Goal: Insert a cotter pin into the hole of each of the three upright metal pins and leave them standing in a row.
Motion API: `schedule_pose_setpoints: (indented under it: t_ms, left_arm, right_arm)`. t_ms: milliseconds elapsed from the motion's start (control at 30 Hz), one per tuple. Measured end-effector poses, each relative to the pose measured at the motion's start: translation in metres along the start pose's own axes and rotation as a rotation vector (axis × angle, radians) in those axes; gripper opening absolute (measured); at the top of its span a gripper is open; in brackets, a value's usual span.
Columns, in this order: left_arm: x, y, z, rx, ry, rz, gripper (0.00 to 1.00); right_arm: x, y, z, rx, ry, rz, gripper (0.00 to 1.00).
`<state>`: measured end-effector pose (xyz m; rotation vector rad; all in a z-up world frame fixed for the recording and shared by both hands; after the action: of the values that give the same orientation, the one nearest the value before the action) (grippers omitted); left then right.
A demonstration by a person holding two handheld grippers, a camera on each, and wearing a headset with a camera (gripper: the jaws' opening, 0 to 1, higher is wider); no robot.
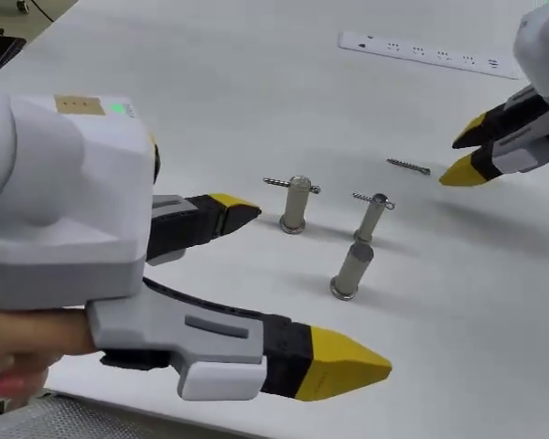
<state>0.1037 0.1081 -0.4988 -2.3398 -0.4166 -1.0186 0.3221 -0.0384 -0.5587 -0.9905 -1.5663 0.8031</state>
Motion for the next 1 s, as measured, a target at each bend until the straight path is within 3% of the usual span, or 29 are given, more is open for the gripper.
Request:
schedule_pose_setpoints:
  t_ms: [200, 500, 733, 867, 1000]
  left_arm:
    - [0.001, -0.002, 0.004, 0.01, -0.001, -0.004, 0.99]
    - [0.003, -0.003, 0.006, 0.014, -0.017, -0.022, 0.99]
    - [0.003, -0.002, 0.002, 0.002, -0.016, -0.024, 0.99]
    - [0.002, -0.001, 0.003, 0.001, -0.019, -0.02, 0.97]
    - [-0.001, 0.0, 0.003, -0.002, -0.019, -0.012, 0.97]
  right_arm:
    - [0.004, 0.015, -0.004, 0.022, -0.012, 0.007, 0.22]
    - [0.005, 0.028, 0.0, 0.053, -0.07, 0.066, 0.15]
    - [0.002, 0.031, -0.004, 0.058, -0.059, 0.074, 0.08]
    - [0.004, 0.032, 0.002, 0.102, -0.019, 0.078, 0.01]
    - [0.005, 0.033, 0.0, 0.092, -0.015, 0.119, 0.0]
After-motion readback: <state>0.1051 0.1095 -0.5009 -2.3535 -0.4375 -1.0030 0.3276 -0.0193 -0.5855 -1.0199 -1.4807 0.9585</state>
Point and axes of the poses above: the centre of the closed fingertips' face, and the gripper's own axes: y roughly forward along the fingers, z roughly to its left, x roughly out of its top, the point moved 3 cm from there along -y, roughly backward along the fingers, and after that the axes turned 15 degrees about -y, right-handed, at the moved point
